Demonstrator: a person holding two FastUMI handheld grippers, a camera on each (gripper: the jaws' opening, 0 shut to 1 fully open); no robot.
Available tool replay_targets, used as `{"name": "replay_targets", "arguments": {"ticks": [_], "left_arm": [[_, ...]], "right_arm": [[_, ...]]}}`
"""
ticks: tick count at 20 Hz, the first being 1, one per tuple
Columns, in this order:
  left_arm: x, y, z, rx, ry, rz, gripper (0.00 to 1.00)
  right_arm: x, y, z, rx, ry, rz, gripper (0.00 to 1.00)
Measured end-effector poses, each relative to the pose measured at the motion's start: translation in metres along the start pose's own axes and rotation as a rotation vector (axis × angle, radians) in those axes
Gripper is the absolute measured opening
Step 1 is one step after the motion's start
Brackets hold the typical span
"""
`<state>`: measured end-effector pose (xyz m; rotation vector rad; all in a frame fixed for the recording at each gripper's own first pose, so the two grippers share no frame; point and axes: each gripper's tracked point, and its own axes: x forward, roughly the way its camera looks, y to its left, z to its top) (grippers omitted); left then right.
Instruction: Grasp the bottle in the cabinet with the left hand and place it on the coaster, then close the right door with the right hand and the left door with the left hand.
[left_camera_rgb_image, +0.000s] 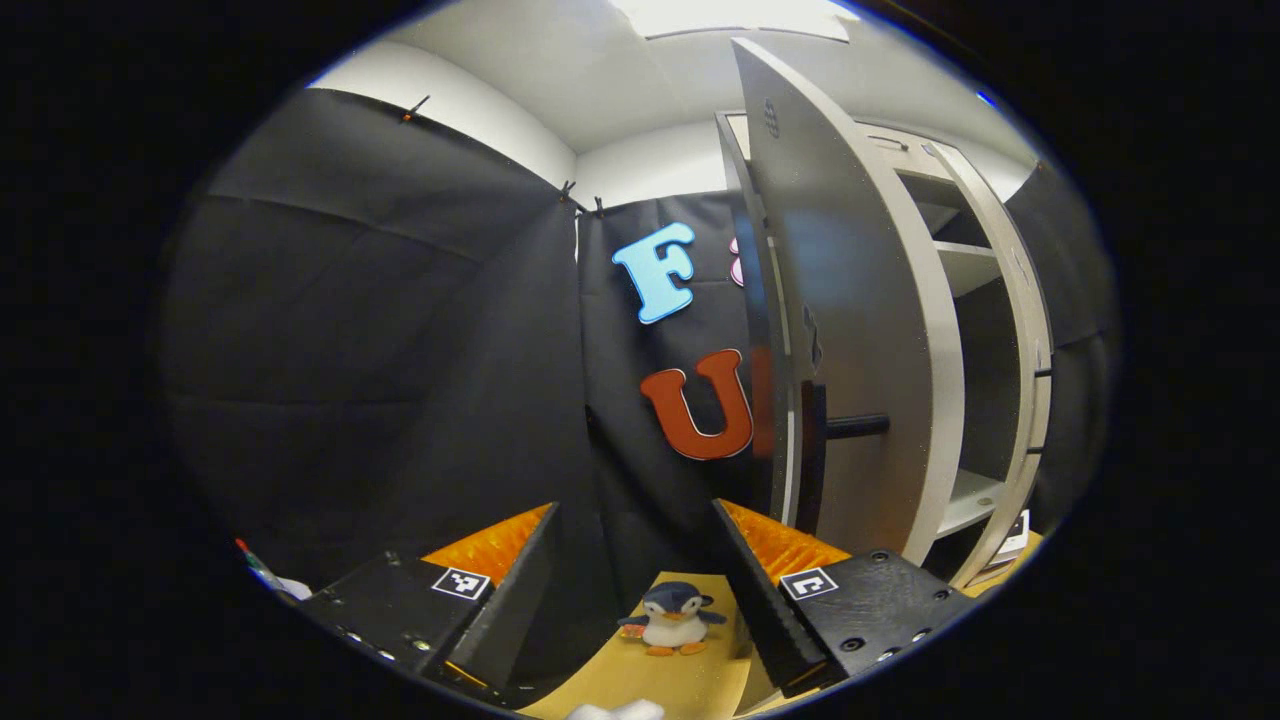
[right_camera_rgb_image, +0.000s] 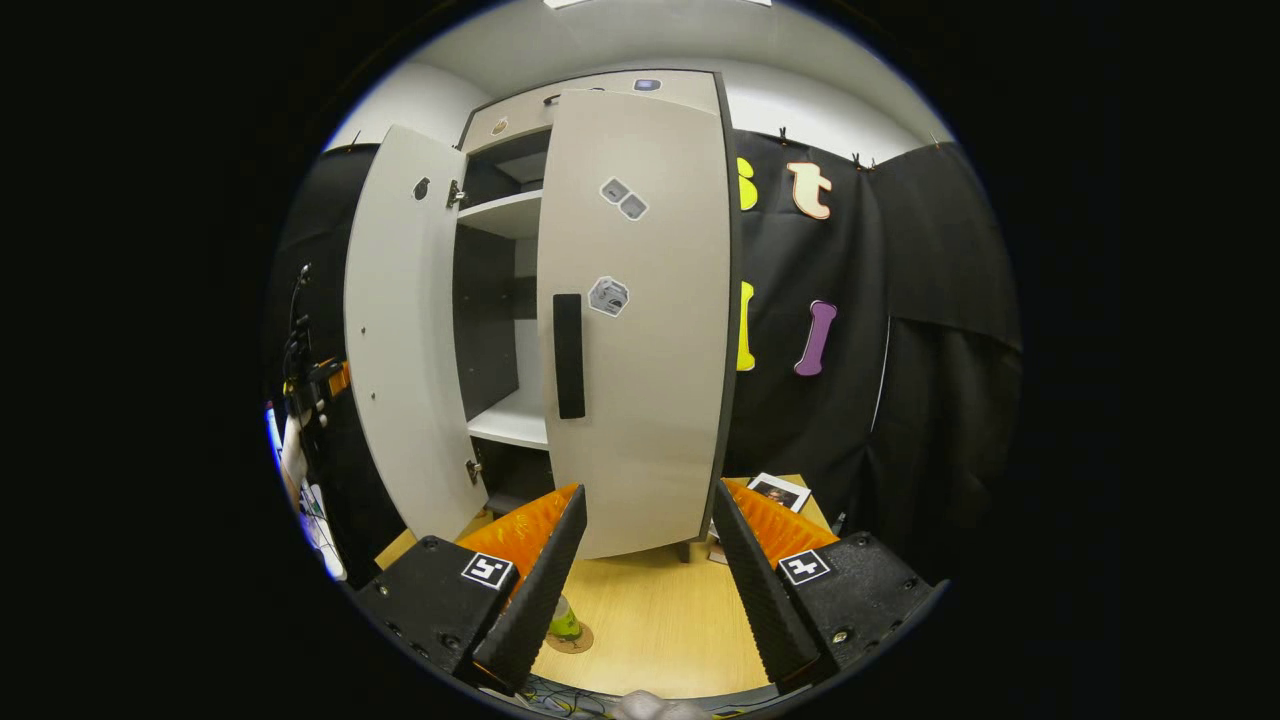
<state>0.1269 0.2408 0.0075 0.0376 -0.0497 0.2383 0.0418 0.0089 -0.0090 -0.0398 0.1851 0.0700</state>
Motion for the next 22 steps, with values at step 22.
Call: {"name": "replay_targets", "arguments": {"ticks": [22], "left_arm": [[-0.007,-0.174,-0.005,-0.086,0.106,-0.191,0.96]], "right_arm": [[0.006,-0.058,-0.003,-0.033,0.002,0.118,0.79]]}}
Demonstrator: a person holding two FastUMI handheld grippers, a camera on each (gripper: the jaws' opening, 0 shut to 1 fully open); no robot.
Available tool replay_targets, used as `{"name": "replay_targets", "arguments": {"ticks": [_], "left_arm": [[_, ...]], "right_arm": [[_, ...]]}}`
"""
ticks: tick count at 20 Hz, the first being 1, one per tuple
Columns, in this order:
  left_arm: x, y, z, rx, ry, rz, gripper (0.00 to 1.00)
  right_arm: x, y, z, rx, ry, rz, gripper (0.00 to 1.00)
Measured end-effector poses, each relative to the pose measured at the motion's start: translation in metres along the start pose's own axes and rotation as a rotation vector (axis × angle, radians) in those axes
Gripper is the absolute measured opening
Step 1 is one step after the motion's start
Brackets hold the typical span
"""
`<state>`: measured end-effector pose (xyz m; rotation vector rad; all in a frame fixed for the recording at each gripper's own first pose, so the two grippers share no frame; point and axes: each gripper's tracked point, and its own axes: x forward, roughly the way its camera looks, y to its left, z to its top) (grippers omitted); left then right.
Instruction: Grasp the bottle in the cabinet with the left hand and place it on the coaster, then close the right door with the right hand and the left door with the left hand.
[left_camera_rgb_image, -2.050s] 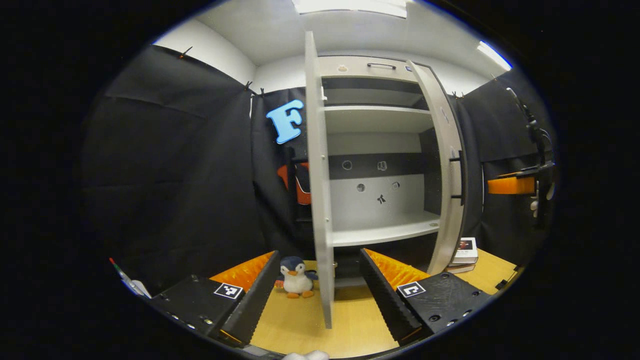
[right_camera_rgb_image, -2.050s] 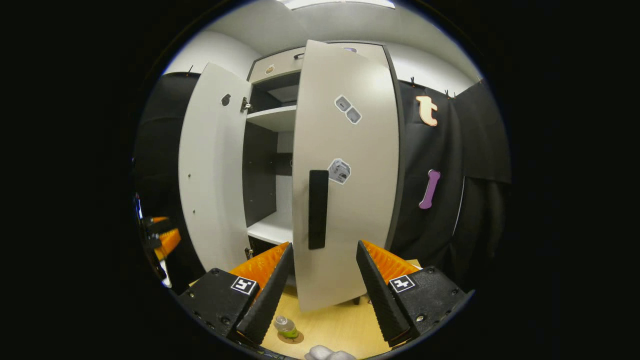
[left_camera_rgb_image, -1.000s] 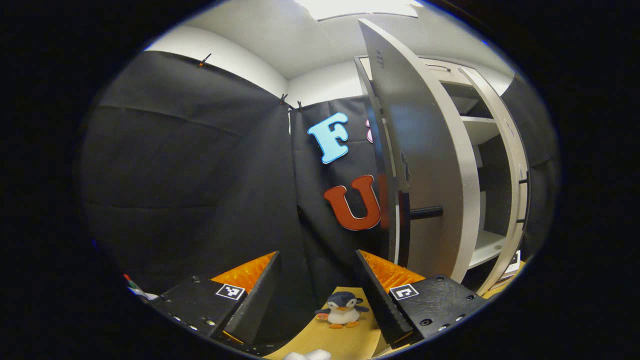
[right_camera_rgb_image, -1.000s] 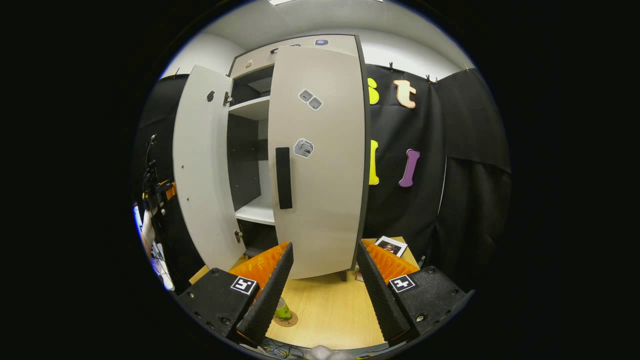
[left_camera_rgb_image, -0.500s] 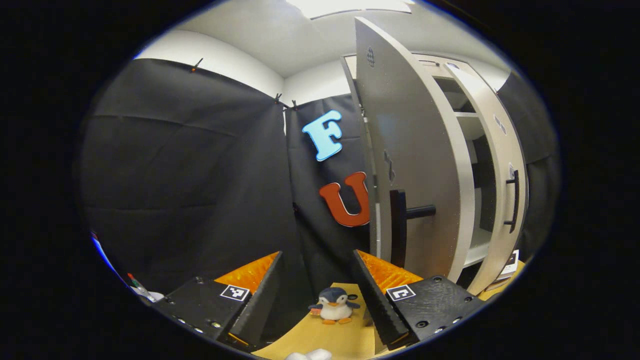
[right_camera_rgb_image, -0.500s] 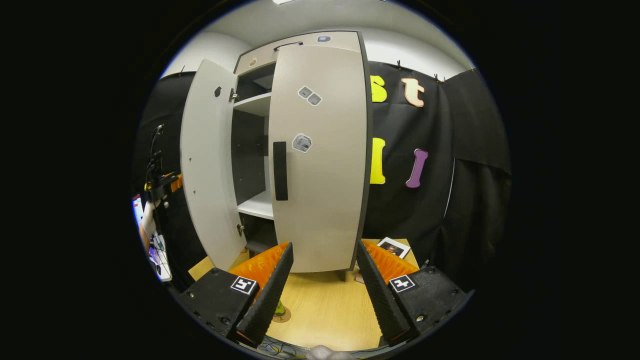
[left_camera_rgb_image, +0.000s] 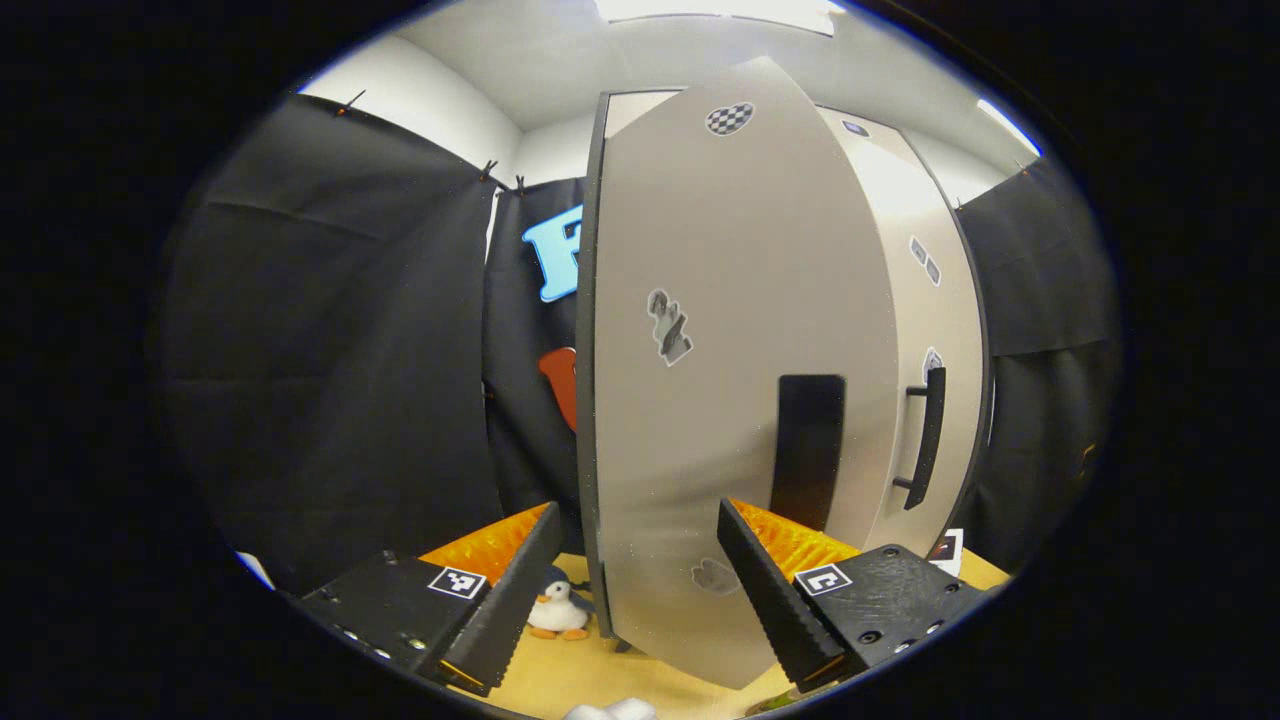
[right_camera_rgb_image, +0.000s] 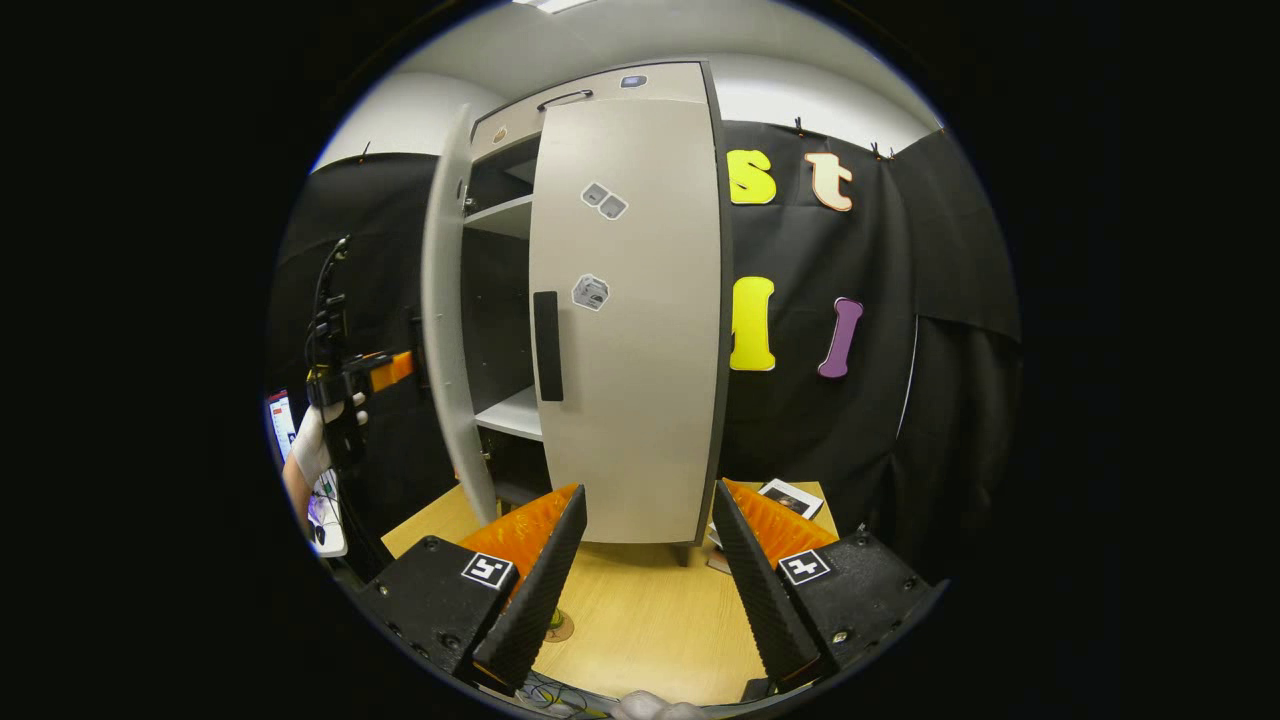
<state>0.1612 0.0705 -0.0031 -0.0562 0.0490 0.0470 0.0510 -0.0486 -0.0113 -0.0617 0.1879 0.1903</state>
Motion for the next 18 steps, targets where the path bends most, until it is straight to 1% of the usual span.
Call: {"name": "replay_targets", "arguments": {"ticks": [2,3,4,7,9,12,16,18], "left_arm": [[-0.001,0.0,-0.002,0.005,0.001,0.012,0.96],[0.0,0.0,-0.002,0.022,-0.002,0.015,0.97],[-0.001,0.001,-0.001,0.038,-0.004,0.016,0.96],[-0.005,-0.001,0.001,0.049,-0.007,0.006,0.96],[-0.014,-0.006,0.002,0.033,-0.014,-0.015,0.96],[-0.03,-0.019,0.006,0.043,-0.02,-0.045,0.95],[-0.058,-0.04,0.011,0.029,-0.019,-0.12,0.96],[-0.075,-0.04,0.005,0.035,-0.005,-0.135,0.96]], "right_arm": [[-0.003,-0.003,0.003,0.007,-0.01,-0.008,0.79],[-0.004,-0.005,0.004,0.011,-0.015,-0.012,0.79],[-0.006,-0.006,0.005,0.012,-0.018,-0.019,0.79],[-0.006,-0.002,0.008,0.017,-0.027,-0.03,0.79],[-0.005,0.002,0.01,0.023,-0.031,-0.031,0.79],[-0.002,0.014,0.017,0.026,-0.048,-0.024,0.79],[-0.002,0.029,0.024,0.026,-0.07,-0.032,0.79],[-0.002,0.034,0.026,0.032,-0.079,-0.04,0.79]]}}
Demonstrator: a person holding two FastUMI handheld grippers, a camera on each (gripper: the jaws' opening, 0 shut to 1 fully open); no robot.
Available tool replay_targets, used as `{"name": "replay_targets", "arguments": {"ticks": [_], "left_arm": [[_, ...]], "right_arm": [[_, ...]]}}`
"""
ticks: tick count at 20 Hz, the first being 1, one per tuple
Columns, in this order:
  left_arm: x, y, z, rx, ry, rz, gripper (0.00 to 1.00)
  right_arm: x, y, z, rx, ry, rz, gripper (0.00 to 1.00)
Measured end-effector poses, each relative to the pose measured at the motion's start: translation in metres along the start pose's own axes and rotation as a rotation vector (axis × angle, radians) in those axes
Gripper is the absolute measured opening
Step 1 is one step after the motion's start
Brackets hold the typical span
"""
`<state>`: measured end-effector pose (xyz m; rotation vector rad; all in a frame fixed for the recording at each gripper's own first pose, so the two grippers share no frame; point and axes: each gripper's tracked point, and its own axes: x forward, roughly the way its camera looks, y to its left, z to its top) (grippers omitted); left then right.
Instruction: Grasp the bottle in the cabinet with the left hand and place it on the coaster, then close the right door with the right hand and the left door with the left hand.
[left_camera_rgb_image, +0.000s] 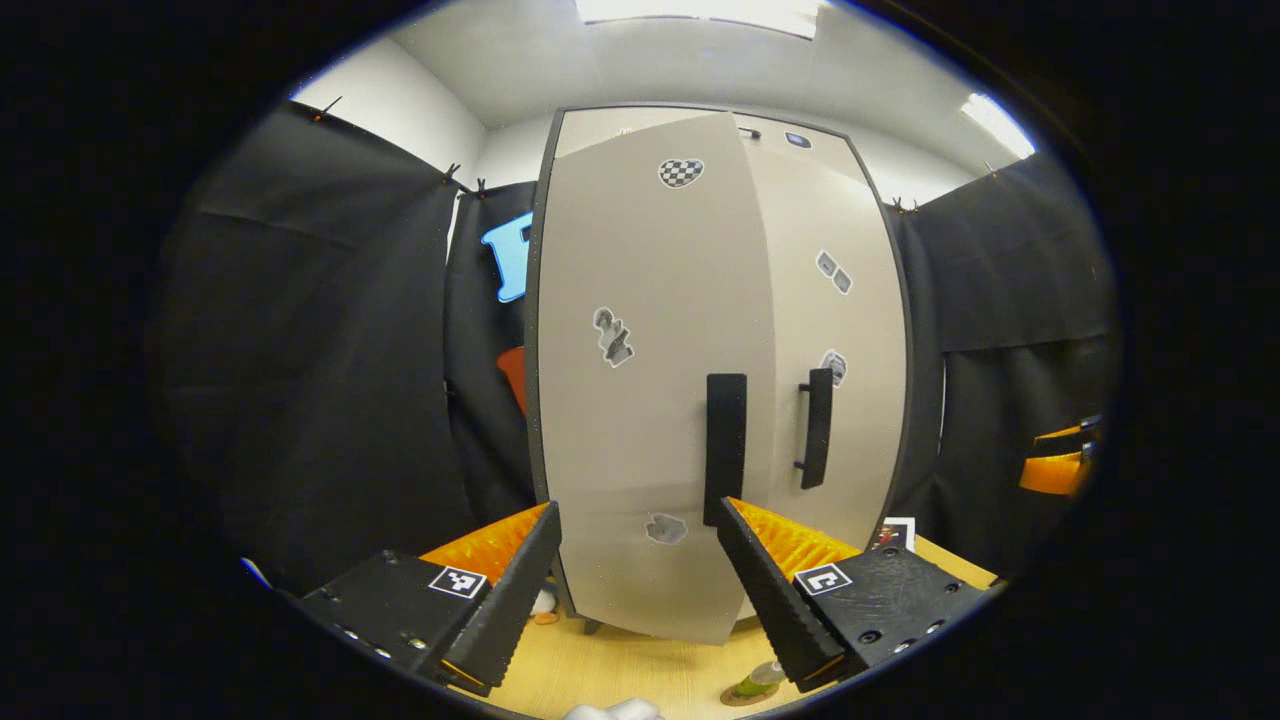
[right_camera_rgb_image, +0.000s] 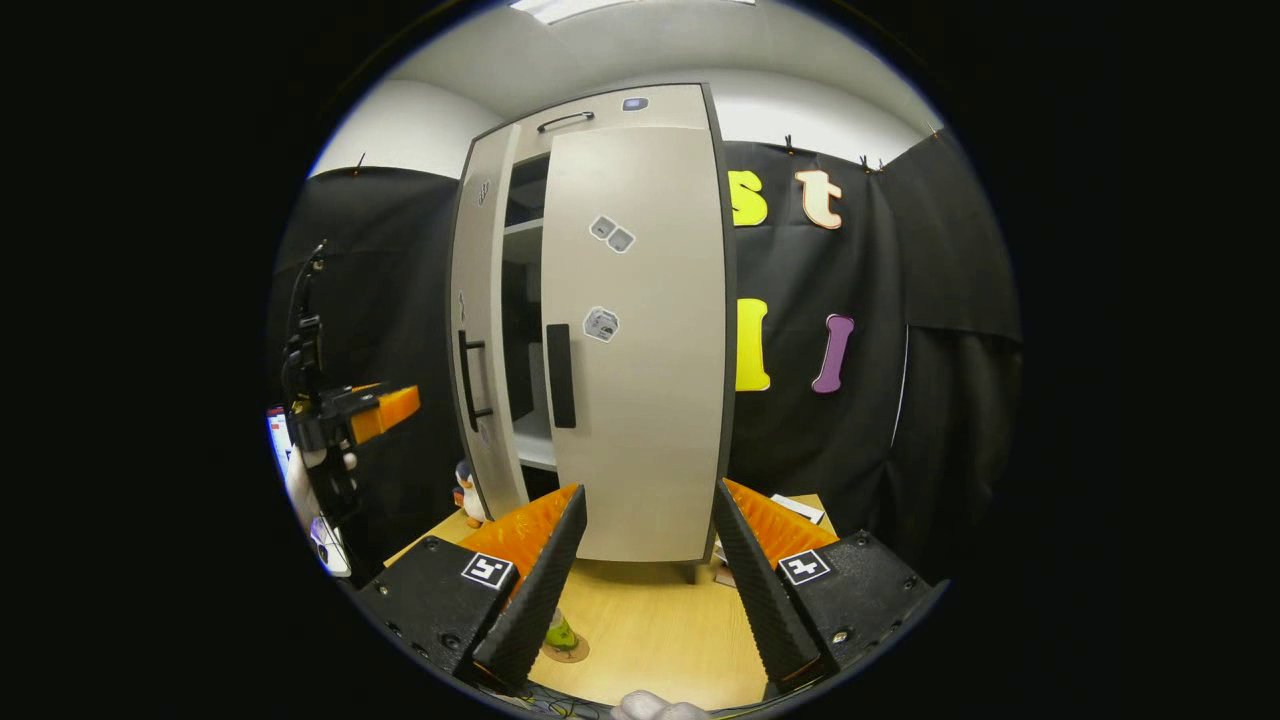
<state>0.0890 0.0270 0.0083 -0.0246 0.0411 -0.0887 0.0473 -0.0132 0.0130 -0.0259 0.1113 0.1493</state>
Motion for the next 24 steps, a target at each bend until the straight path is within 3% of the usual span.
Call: {"name": "replay_targets", "arguments": {"ticks": [6,11,18,24], "left_arm": [[-0.047,0.008,-0.015,0.025,0.031,0.005,0.96],[-0.074,0.022,-0.027,0.006,0.029,0.051,0.96],[-0.079,0.039,-0.034,0.035,0.019,0.074,0.96],[-0.071,0.031,-0.034,0.026,0.015,0.032,0.96]], "right_arm": [[0.002,0.016,-0.001,0.04,-0.012,-0.035,0.79],[-0.006,0.022,-0.001,0.035,-0.068,-0.121,0.79],[-0.011,0.041,-0.014,0.0,-0.068,-0.138,0.79],[-0.014,0.049,-0.016,-0.01,-0.063,-0.144,0.8]]}}
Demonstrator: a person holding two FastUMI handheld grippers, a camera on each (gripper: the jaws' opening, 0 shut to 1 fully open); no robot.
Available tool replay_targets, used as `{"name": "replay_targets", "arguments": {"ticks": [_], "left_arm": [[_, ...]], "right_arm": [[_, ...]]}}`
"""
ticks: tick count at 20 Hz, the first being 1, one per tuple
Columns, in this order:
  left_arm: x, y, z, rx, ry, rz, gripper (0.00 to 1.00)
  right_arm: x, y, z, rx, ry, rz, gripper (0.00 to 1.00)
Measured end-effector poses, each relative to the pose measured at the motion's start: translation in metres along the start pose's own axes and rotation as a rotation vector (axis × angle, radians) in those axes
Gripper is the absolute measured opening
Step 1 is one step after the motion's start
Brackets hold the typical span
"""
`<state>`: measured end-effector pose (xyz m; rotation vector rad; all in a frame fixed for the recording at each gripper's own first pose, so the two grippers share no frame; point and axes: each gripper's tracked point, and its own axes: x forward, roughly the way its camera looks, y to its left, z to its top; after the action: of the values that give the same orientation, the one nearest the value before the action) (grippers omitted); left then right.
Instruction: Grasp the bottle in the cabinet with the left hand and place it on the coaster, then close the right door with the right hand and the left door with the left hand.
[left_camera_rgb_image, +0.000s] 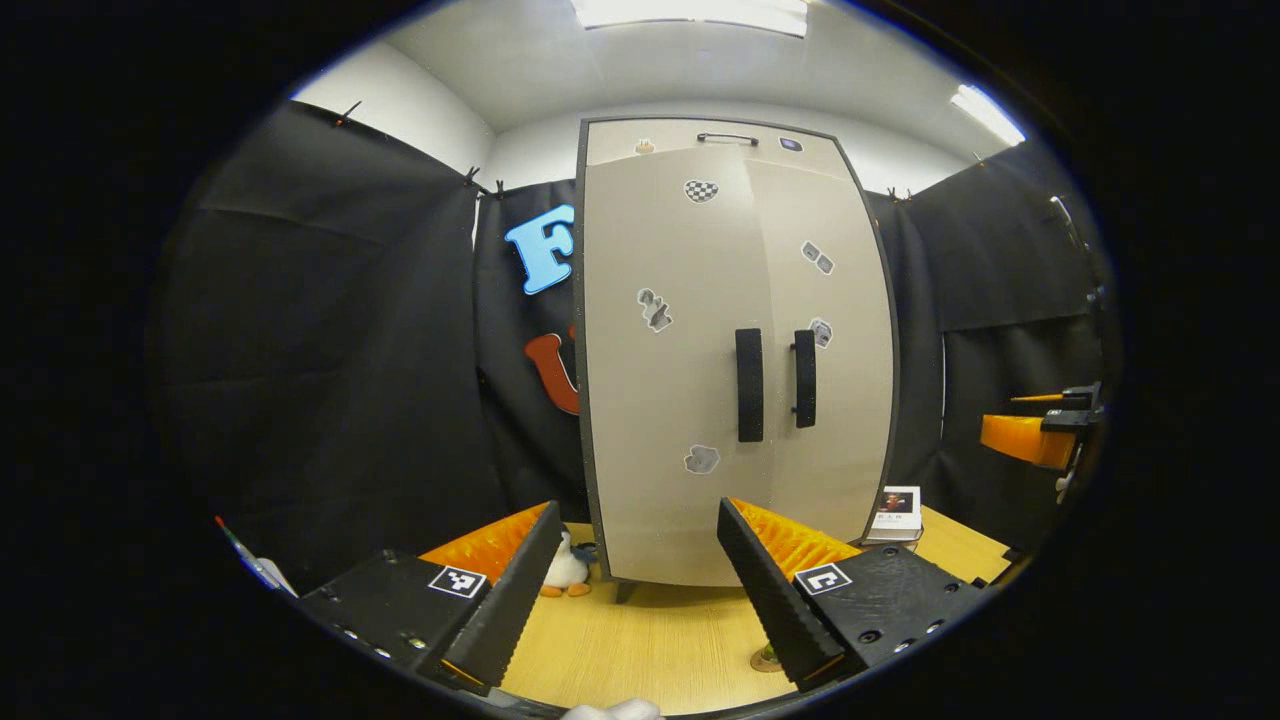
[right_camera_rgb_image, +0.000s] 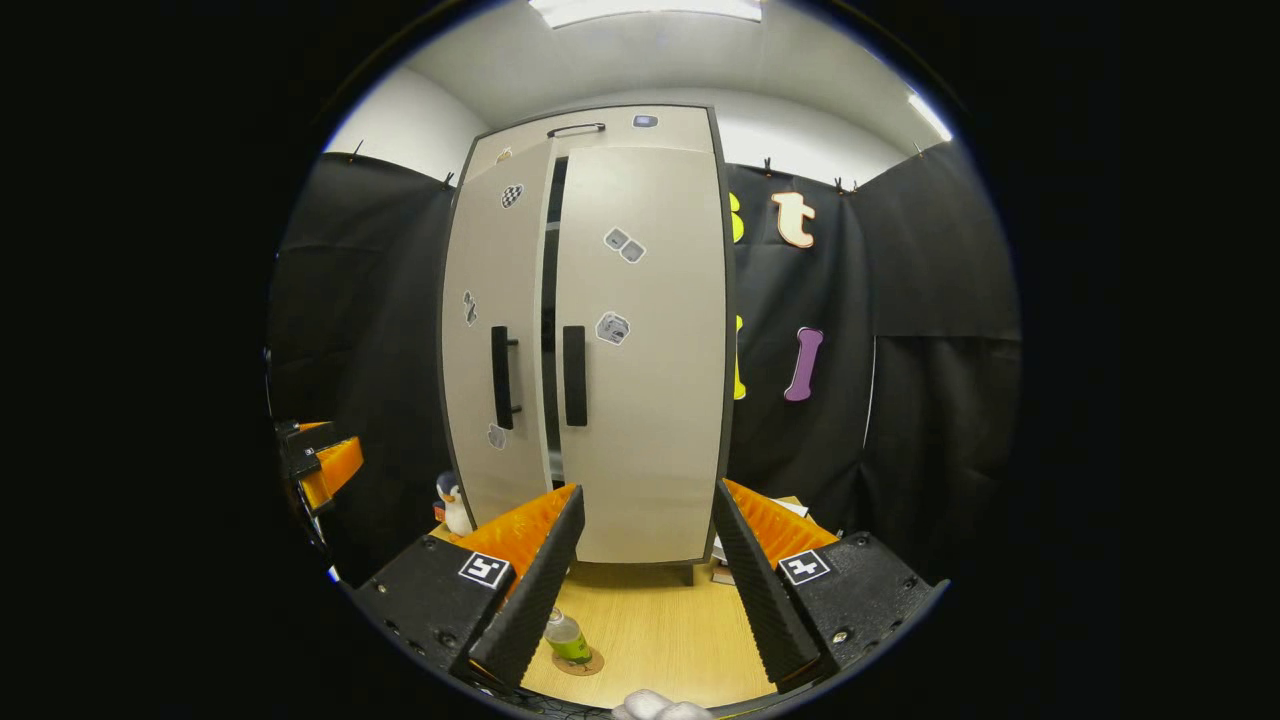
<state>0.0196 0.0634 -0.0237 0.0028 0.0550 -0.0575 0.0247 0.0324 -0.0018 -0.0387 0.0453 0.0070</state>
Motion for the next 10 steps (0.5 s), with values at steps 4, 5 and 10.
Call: {"name": "replay_targets", "arguments": {"ticks": [4,5,10], "left_arm": [[0.005,-0.008,0.002,-0.008,-0.008,-0.025,0.96],[0.007,-0.009,0.001,-0.009,-0.005,-0.029,0.96],[0.009,-0.007,0.001,-0.012,-0.003,-0.033,0.96]], "right_arm": [[-0.003,-0.006,0.004,-0.006,-0.014,-0.019,0.8],[-0.004,-0.008,0.006,0.0,-0.019,-0.025,0.8],[-0.007,-0.012,0.003,0.001,-0.015,-0.041,0.8]]}}
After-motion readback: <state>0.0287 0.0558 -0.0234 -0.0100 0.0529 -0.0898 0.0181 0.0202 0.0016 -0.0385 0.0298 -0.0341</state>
